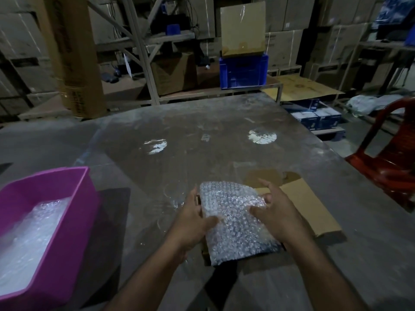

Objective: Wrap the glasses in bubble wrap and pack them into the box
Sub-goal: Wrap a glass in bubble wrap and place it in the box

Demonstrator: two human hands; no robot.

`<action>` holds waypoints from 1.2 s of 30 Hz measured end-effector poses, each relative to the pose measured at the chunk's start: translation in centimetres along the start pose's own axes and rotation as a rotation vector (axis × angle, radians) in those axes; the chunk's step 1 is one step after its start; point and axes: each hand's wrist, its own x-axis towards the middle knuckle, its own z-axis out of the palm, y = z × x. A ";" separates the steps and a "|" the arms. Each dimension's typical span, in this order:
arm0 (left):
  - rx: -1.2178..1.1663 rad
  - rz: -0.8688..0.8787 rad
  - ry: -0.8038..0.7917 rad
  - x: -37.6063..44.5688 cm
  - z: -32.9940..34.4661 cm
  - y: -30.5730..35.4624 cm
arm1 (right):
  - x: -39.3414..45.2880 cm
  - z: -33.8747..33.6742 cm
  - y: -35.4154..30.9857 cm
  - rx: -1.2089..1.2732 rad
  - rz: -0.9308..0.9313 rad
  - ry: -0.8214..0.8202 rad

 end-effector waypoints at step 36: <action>0.049 0.443 0.055 1.3 -1.2 3.6 | 2.0 -0.8 -1.8 0.505 -0.144 -0.003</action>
